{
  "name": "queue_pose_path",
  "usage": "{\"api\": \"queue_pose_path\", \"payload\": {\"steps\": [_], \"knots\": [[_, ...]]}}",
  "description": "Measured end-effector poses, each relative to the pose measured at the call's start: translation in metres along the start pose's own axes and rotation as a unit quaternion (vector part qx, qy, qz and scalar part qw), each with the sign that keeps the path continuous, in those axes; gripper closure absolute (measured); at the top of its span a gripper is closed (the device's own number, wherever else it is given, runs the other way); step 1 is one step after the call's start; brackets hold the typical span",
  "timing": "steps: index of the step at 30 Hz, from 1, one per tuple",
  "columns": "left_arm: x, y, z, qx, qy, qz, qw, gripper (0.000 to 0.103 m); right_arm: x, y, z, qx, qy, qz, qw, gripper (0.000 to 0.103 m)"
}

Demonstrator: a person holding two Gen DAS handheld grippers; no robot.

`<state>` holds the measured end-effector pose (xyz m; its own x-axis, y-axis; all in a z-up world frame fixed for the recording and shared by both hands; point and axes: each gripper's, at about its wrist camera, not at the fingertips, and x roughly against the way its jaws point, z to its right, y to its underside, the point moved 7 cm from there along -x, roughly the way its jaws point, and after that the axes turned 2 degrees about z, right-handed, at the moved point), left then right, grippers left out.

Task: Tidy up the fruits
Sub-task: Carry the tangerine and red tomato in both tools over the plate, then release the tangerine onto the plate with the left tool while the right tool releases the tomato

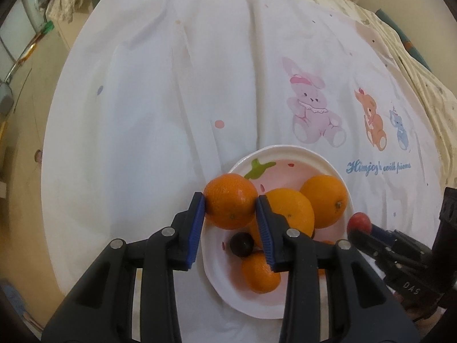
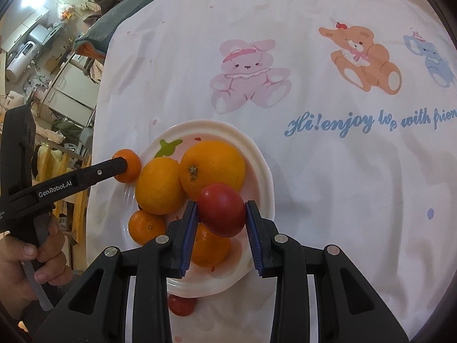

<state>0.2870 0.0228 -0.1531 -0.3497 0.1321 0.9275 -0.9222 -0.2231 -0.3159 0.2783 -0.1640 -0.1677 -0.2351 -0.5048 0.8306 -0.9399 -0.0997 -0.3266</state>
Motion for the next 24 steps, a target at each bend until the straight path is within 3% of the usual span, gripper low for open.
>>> {"api": "queue_pose_path", "payload": {"steps": [8,9,10,11,12,13,24], "knots": [[-0.001,0.005,0.003,-0.001,0.005,-0.010,0.9999,0.069,0.000,0.002,-0.001,-0.007,-0.007,-0.002,1.000,0.065],[0.000,0.005,0.004,0.002,0.013,-0.010,0.9999,0.065,-0.001,0.002,-0.001,-0.009,-0.011,-0.003,1.000,0.064],[0.001,0.005,0.005,0.005,0.021,-0.010,0.9997,0.050,0.000,0.002,-0.001,-0.010,-0.009,-0.004,1.000,0.060],[0.004,0.005,0.007,0.008,0.031,-0.009,0.9994,0.041,0.001,0.001,0.000,-0.011,-0.007,-0.002,1.000,0.046],[0.006,0.004,0.007,0.011,0.036,-0.005,0.9993,0.026,0.003,0.000,0.000,-0.013,-0.009,0.004,1.000,0.035],[0.008,0.004,0.008,0.013,0.037,0.001,0.9992,0.019,0.006,-0.002,0.000,-0.016,-0.010,0.012,1.000,0.032],[0.018,-0.001,0.000,0.007,0.008,0.026,0.9996,0.019,0.023,-0.011,0.009,-0.030,0.004,0.038,0.999,0.031]]}}
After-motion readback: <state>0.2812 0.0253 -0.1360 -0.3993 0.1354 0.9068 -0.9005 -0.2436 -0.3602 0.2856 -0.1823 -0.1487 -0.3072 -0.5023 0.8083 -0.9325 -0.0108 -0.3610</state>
